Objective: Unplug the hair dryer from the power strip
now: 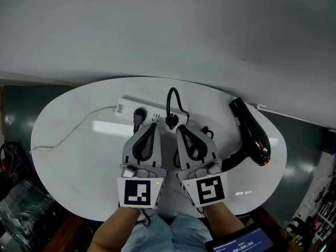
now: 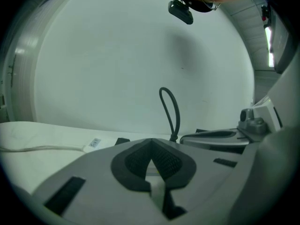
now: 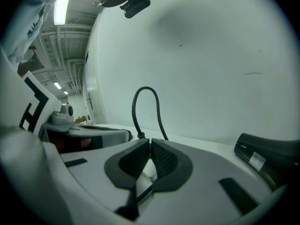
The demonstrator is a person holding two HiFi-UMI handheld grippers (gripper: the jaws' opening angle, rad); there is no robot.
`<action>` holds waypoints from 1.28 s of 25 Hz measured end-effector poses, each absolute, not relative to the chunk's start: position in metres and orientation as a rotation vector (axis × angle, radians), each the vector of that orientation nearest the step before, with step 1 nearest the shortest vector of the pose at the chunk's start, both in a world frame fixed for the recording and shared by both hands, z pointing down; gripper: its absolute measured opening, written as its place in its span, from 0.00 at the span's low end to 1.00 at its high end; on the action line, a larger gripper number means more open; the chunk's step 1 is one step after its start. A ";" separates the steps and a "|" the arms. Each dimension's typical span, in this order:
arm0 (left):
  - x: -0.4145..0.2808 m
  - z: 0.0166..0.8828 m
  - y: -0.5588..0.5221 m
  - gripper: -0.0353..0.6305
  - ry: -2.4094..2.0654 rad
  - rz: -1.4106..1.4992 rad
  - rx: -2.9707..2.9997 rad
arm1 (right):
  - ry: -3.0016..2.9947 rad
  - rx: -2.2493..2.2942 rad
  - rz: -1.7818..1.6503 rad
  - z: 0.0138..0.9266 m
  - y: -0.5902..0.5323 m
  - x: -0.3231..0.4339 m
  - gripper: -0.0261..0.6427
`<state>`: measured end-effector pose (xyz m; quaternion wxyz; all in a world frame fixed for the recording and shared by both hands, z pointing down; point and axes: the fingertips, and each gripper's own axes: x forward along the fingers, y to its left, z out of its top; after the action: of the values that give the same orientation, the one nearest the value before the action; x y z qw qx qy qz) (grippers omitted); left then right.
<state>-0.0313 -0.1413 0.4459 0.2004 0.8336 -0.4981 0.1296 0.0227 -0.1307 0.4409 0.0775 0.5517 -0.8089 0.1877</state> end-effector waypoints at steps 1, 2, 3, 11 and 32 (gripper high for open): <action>-0.031 0.447 -0.142 0.05 -1.391 0.365 2.328 | -2.431 1.667 0.562 0.439 -0.132 0.023 0.05; -0.030 0.448 -0.142 0.05 -1.391 0.369 2.328 | -2.436 1.675 0.560 0.438 -0.133 0.022 0.05; -0.029 0.449 -0.142 0.05 -1.389 0.375 2.327 | -2.438 1.676 0.559 0.437 -0.134 0.022 0.05; -0.027 0.468 -0.139 0.05 -1.345 0.472 2.317 | -2.437 1.672 0.577 0.435 -0.132 0.022 0.05; -0.018 0.480 -0.139 0.05 -1.246 0.494 2.345 | -2.465 1.567 0.422 0.433 -0.140 0.009 0.19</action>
<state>-0.0182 -0.1391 0.4802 0.2186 0.8472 -0.4501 0.1784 0.0093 -0.1396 0.4334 0.0951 0.5286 -0.8314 0.1424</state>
